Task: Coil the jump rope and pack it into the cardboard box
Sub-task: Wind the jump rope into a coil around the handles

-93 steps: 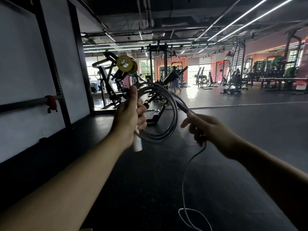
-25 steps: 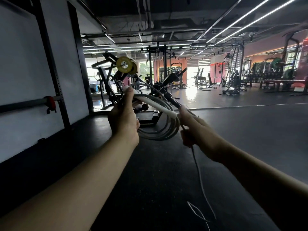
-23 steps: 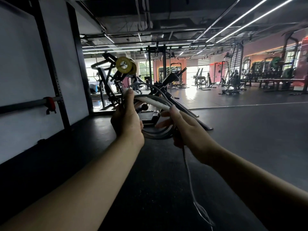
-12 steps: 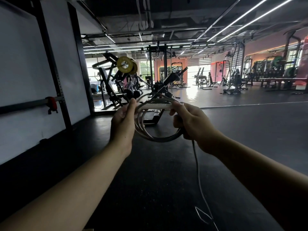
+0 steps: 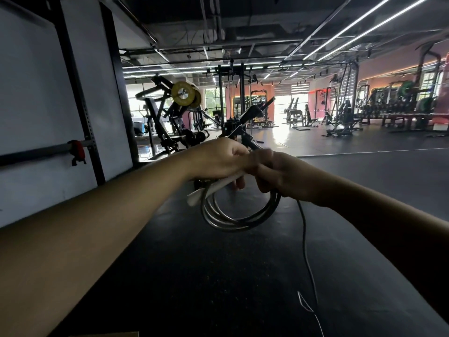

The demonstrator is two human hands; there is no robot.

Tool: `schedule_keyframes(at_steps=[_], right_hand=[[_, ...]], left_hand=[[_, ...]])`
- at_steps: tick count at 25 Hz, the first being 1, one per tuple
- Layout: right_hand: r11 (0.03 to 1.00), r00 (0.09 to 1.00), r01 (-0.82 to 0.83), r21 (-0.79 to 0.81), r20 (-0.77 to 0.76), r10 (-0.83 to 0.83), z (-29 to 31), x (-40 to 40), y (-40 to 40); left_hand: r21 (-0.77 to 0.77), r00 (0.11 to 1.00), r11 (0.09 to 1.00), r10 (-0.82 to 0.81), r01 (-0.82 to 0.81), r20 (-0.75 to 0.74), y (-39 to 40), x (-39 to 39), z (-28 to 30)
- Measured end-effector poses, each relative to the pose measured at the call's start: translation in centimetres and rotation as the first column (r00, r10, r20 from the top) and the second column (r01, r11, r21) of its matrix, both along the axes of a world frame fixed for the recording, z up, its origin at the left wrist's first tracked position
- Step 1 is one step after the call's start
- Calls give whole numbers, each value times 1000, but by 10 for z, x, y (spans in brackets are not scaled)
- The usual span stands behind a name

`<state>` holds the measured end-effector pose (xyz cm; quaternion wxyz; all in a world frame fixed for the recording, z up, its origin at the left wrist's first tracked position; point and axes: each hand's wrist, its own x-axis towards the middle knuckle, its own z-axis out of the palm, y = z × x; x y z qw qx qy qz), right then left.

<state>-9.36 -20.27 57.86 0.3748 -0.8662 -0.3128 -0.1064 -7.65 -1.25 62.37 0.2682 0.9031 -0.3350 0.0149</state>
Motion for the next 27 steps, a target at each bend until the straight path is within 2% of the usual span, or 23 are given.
schedule_keyframes(at_steps=[4,9,11,13,15,18,20,22,23,25,27], right_hand=[[1000,997,-4,27,72,2,-8,4,-3],[997,996,-64,53,66,61,-9,5,-8],[990,999,-38,135,-10,40,-2,-1,-16],[974,992,-6,225,-122,34,1,-12,-29],[957,985,76,279,-173,-27,-2,-11,-42],[942,971,126,310,-235,-53,-24,12,-43],[900,980,77,429,-201,12,-40,23,-37],[866,954,-32,500,-242,175,-49,-2,-3],[867,948,45,496,-294,119,-43,-8,16],[809,962,20,588,-231,144,-47,-13,37],[733,981,12,681,-149,123,-45,-12,52]], left_hand=[[-130,982,988,53,-78,-180,-7,2,-20],[-158,982,983,61,-90,-178,-4,8,-35],[-211,979,971,71,-112,-192,4,10,-35],[-381,965,918,5,-109,-262,14,11,-33],[-625,949,769,-78,-137,-305,21,13,-31],[-902,937,374,-180,-216,-299,8,13,-34],[-954,940,112,-172,-278,-294,-12,11,-36],[-938,941,-100,-103,-332,-323,-29,9,-34],[-919,938,-189,-70,-347,-340,-35,8,-33],[-894,936,-295,-1,-337,-353,-42,8,-32],[-905,932,-274,70,-324,-355,-45,7,-35]])
